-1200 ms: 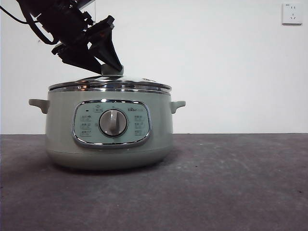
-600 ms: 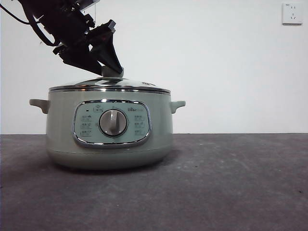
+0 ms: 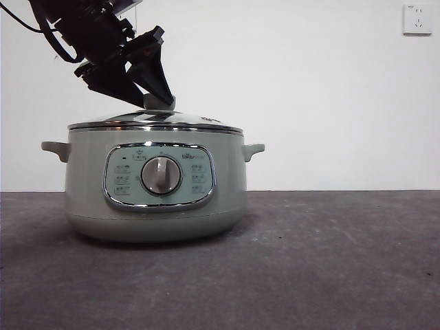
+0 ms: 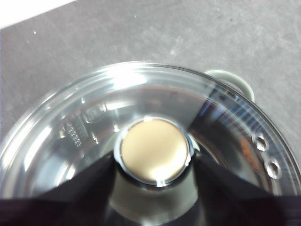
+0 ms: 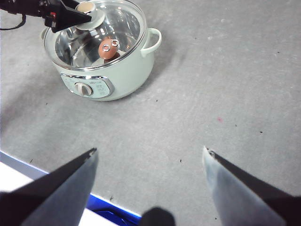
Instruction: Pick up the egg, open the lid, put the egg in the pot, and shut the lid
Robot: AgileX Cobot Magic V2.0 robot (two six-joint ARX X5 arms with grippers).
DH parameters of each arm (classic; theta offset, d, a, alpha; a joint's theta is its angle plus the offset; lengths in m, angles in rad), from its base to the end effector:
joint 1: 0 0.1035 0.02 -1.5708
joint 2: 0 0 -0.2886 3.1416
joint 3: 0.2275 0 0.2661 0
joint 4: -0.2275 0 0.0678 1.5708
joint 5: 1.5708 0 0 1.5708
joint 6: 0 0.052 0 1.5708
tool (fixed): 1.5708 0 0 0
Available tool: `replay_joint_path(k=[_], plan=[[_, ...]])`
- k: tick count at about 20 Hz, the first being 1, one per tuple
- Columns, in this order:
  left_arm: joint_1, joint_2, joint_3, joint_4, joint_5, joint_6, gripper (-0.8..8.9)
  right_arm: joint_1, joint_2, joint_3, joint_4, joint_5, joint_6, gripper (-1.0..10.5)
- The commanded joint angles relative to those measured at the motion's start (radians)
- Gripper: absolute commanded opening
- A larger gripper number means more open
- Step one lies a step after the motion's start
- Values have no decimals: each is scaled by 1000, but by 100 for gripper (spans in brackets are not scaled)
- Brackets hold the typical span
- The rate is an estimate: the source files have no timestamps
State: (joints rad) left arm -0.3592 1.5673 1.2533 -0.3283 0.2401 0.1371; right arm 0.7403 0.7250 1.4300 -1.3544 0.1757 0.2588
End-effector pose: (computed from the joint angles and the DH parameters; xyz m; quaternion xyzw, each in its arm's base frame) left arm 0.3503 -0.1447 0.2982 0.0808 0.2952 -0.3010 0.9032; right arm 0.0484 0.0319 0.4366 -0.0224 0.3178 0.2249 0.9208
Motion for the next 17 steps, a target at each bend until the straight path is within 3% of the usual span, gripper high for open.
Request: replay_joint_path(k=[1, 8, 17], plan=[[2, 16, 21, -48, 3, -6, 346, 2, -3, -10, -27, 1, 11, 377], [2, -28, 95, -150, 3, -14, 346, 2, -3, -10, -27, 1, 11, 377], [2, -244, 97, -332, 3, -26, 346, 2, -3, -10, -27, 0, -1, 377]])
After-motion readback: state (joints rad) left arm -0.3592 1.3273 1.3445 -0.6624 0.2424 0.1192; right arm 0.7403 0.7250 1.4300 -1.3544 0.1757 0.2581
